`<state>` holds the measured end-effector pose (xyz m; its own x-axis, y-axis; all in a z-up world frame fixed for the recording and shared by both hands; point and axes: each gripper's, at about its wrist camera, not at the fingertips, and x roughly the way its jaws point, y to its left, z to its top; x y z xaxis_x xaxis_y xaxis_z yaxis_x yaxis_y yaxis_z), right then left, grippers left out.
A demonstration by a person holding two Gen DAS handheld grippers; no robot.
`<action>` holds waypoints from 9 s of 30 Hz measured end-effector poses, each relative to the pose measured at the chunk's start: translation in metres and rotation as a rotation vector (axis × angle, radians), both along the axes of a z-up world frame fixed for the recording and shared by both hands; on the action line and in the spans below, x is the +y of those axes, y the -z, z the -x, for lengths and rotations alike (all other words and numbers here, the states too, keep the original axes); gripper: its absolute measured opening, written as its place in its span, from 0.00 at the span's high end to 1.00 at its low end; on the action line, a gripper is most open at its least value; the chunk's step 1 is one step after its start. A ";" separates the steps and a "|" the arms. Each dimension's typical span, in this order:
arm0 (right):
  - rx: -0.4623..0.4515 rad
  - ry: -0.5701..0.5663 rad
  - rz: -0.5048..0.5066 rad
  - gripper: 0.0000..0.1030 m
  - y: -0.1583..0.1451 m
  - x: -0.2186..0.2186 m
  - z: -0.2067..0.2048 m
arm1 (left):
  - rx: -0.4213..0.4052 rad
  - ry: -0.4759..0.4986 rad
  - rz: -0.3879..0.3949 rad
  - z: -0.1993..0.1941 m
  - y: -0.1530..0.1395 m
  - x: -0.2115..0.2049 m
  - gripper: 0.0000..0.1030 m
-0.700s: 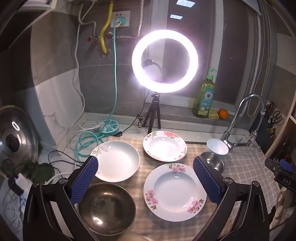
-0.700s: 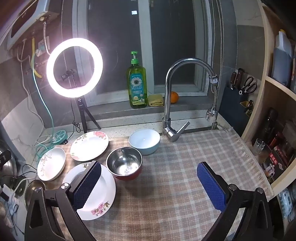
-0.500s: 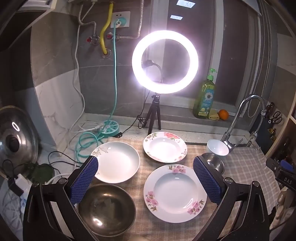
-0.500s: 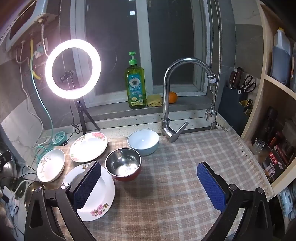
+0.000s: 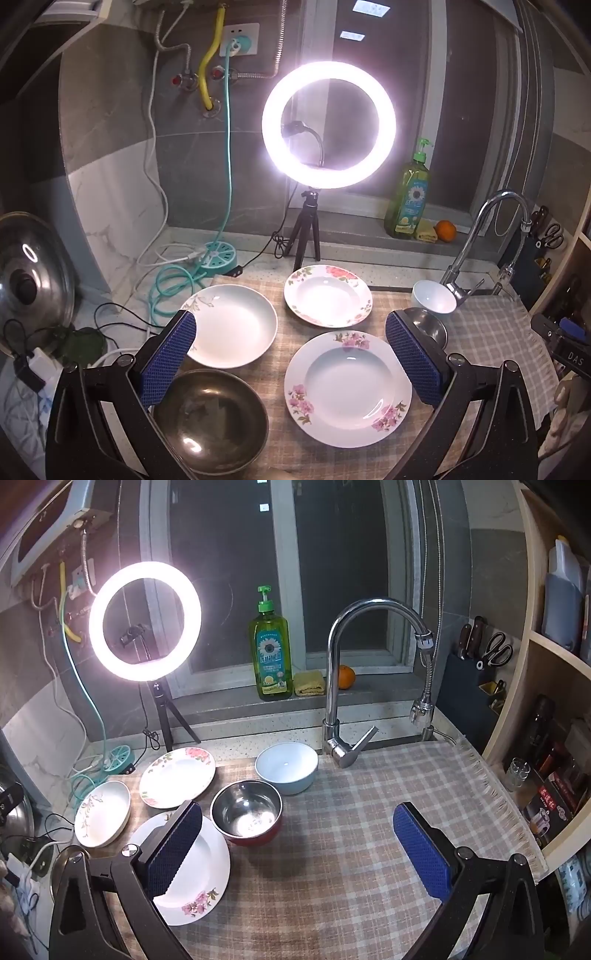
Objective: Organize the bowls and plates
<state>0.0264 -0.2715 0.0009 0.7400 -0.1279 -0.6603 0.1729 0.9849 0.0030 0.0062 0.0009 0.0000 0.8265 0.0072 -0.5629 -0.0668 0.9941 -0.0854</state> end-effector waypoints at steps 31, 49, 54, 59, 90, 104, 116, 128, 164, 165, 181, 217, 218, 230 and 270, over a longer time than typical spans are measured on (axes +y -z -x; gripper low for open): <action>-0.002 -0.011 0.003 0.00 0.000 0.005 -0.005 | 0.007 -0.001 0.005 -0.005 0.001 -0.002 0.01; 0.001 -0.016 0.001 0.01 0.003 0.008 -0.007 | 0.006 0.003 0.007 -0.005 0.002 0.001 0.01; 0.002 -0.017 0.002 0.01 0.004 0.009 -0.008 | 0.007 0.004 0.009 -0.005 0.004 0.002 0.01; 0.002 -0.016 0.001 0.01 0.004 0.009 -0.008 | 0.008 0.004 0.009 -0.006 0.004 0.003 0.01; 0.049 -0.099 -0.064 0.01 0.032 0.013 -0.020 | 0.124 0.005 0.052 -0.024 0.032 0.019 0.01; 0.185 -0.155 -0.222 0.25 0.076 0.004 -0.031 | 0.284 0.080 0.142 -0.049 0.073 0.021 0.28; 0.321 -0.179 -0.335 0.59 0.122 0.006 -0.043 | 0.460 0.274 0.103 -0.087 0.101 0.005 0.56; 0.421 -0.184 -0.496 0.89 0.162 0.011 -0.056 | 0.649 0.363 0.081 -0.123 0.136 -0.003 0.76; 0.507 -0.142 -0.640 0.89 0.204 0.010 -0.074 | 0.819 0.340 0.159 -0.169 0.178 0.015 0.76; 0.509 -0.142 -0.643 0.89 0.205 0.010 -0.074 | 0.821 0.340 0.159 -0.169 0.178 0.015 0.76; 0.520 -0.154 -0.658 0.89 0.211 0.015 -0.079 | 0.840 0.349 0.165 -0.171 0.181 0.016 0.85; 0.546 -0.159 -0.672 0.89 0.208 0.016 -0.072 | 0.840 0.344 0.142 -0.167 0.181 0.009 0.85; 0.547 -0.158 -0.674 0.89 0.208 0.016 -0.071 | 0.840 0.343 0.142 -0.167 0.181 0.008 0.85; 0.560 -0.143 -0.689 0.89 0.207 0.012 -0.064 | 0.844 0.352 0.137 -0.162 0.181 0.004 0.85; 0.575 -0.082 -0.708 0.89 0.203 0.002 -0.028 | 0.860 0.413 0.099 -0.140 0.176 -0.020 0.85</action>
